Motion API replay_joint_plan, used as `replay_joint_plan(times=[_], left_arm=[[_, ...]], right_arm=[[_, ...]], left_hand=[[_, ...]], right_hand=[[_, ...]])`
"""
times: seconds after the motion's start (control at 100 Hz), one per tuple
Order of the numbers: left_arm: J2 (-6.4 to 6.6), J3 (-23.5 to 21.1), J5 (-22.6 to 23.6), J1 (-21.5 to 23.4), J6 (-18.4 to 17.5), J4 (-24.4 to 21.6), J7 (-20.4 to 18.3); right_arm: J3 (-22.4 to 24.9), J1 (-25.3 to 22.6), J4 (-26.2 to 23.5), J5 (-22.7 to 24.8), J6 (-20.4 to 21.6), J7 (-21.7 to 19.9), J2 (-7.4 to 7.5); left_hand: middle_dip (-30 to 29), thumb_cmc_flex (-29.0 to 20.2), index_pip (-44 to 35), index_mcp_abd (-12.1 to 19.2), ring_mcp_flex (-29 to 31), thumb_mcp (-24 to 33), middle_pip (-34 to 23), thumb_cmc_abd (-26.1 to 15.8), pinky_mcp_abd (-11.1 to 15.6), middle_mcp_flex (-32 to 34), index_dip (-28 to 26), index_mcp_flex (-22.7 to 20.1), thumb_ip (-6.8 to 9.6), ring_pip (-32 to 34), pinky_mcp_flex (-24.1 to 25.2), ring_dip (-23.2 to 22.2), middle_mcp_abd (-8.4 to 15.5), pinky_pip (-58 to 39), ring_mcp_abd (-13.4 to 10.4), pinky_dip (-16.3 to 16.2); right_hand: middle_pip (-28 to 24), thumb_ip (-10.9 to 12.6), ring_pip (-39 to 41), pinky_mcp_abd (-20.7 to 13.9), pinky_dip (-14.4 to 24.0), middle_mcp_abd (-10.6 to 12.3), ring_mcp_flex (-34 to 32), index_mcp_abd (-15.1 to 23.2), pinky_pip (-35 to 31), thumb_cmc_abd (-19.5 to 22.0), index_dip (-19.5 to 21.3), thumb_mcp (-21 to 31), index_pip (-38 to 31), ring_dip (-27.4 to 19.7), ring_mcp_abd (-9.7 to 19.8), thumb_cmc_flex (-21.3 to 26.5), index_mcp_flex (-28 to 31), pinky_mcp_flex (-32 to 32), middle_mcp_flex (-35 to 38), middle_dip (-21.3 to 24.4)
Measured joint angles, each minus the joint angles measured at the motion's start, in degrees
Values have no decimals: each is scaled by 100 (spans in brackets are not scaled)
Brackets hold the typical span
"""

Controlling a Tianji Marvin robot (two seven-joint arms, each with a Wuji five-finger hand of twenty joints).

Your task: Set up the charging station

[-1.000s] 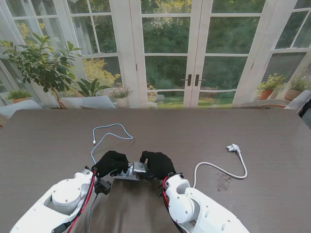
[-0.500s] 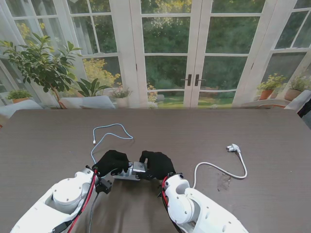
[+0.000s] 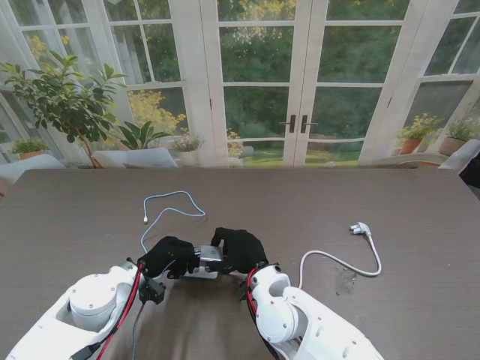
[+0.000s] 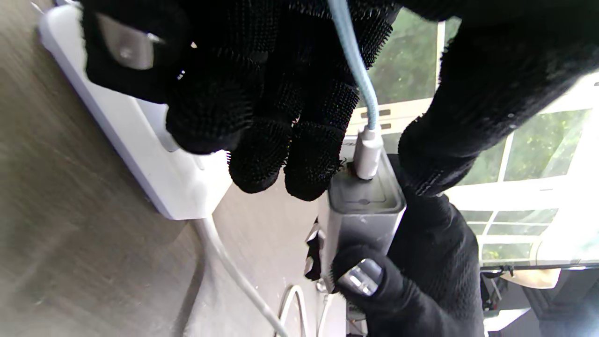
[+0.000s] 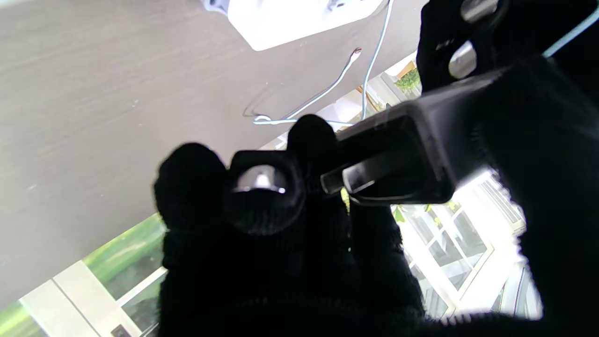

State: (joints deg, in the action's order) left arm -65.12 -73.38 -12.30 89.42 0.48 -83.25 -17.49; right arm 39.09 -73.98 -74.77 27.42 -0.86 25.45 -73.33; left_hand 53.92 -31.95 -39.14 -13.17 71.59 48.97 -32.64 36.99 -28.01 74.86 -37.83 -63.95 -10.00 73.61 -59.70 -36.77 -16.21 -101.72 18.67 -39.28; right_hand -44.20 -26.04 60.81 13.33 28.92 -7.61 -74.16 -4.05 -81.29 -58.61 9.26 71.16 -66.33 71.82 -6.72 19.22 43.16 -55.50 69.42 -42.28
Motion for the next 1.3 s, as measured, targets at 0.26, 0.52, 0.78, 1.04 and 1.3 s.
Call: replay_joint_plan(times=[0.26,0.52,0.78,1.04,1.3], left_arm=[[92,-290,172,156,257,-193,-333],[147,-605,115,358,410,-413,-441],[143,-663,-42,420,382,-497,-295],[87,-531,23,362,-325,-454,271],[71,-536,-7,299,-366,-546,173]], right_arm=[[94,-6,-117,29,-55,-41,1],[123,11,-133,58,-125,-54,4],[157,45,-133,61,-173,-71,9],[132,83,-120,48,-176,-45,3],[72,119,-118,29,-171,-34,-8]], left_hand=[[0,38,380,-10,-11,-116,103,-78,-370,-75,-26,29,1,-671,210,19,3,380,83,648],[149,-321,337,-21,-22,-349,101,-660,-458,-171,-15,85,2,-993,684,-205,-61,406,233,642],[984,-382,51,-21,-23,-289,-904,-1405,-611,-50,-62,-152,168,215,813,-683,-71,368,300,38],[712,82,-327,294,70,448,-3149,-1401,186,1,-251,-443,187,2385,126,-598,415,-155,-283,488],[531,354,-615,364,74,882,-3565,-1397,534,1,-419,-500,178,2654,6,-688,522,-180,-419,-1087]], right_hand=[[12,0,0,0,1,18,0,0,0,0,0,-1,0,0,11,0,0,0,1,-49],[13,0,0,0,11,25,0,0,0,0,0,-1,0,0,15,0,0,0,1,-55],[13,-1,0,0,12,30,0,0,0,0,0,-1,0,0,17,0,0,0,2,-56],[47,-1,-148,1,12,65,0,0,52,0,0,-1,0,0,21,0,0,78,2,-12],[186,-1,-434,5,12,82,12,0,156,11,0,-1,0,0,21,-8,-4,197,0,164]])
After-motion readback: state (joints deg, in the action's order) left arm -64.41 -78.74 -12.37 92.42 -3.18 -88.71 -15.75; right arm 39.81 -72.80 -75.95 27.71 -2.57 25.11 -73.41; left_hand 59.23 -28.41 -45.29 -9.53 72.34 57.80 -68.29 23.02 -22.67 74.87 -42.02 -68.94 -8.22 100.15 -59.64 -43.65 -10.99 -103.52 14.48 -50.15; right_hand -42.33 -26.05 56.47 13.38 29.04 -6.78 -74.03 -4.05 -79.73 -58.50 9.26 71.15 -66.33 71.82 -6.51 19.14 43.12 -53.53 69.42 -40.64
